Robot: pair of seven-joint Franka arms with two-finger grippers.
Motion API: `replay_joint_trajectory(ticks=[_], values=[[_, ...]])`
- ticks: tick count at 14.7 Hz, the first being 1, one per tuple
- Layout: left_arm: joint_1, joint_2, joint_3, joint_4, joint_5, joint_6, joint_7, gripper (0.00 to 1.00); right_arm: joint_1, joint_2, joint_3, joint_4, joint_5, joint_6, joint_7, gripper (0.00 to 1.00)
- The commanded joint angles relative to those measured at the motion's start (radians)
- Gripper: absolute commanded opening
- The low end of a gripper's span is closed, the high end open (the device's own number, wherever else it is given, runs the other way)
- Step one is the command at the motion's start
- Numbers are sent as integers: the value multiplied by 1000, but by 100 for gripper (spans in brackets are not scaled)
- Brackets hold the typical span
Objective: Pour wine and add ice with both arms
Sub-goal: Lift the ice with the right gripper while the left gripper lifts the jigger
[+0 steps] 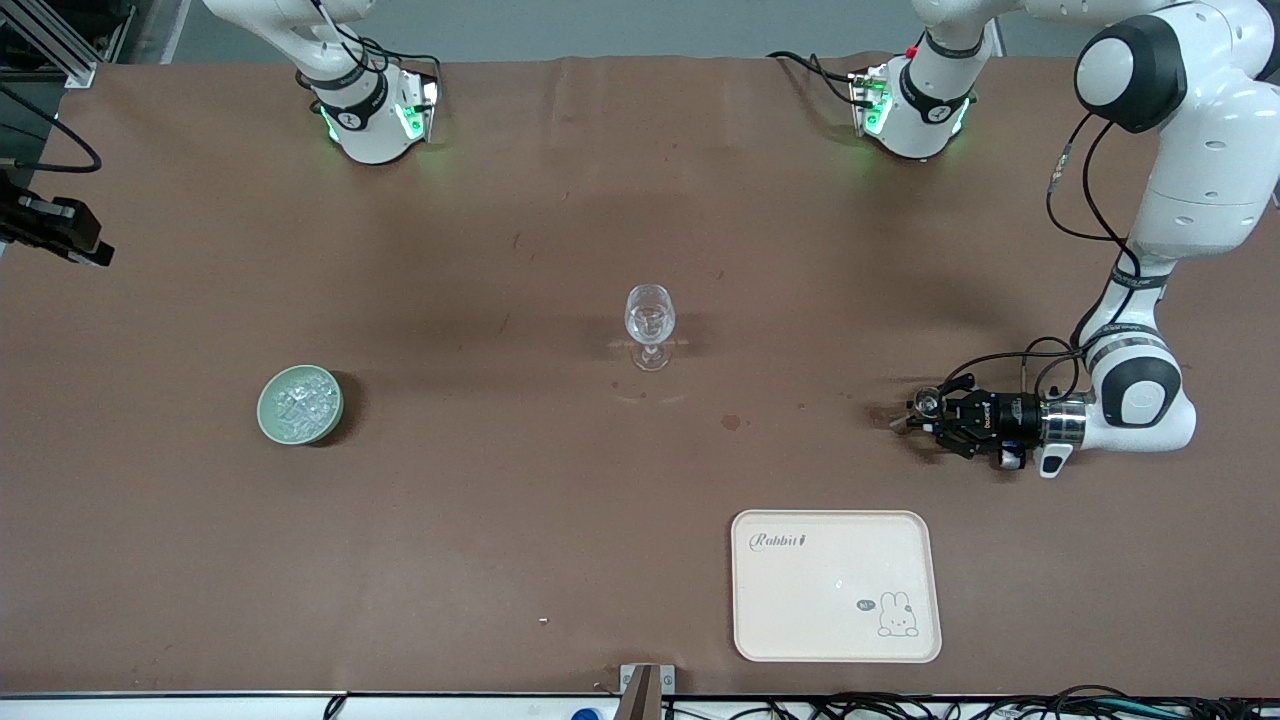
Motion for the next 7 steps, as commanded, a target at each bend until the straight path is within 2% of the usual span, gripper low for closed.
replay_joint_trajectory(ticks=[1, 7], values=[[-3, -4, -14, 12, -17, -19, 8, 5, -1, -26, -4, -33, 13, 8, -3, 3], [-1, -22, -55, 12, -20, -29, 8, 1, 1, -24, -2, -38, 13, 14, -3, 3]])
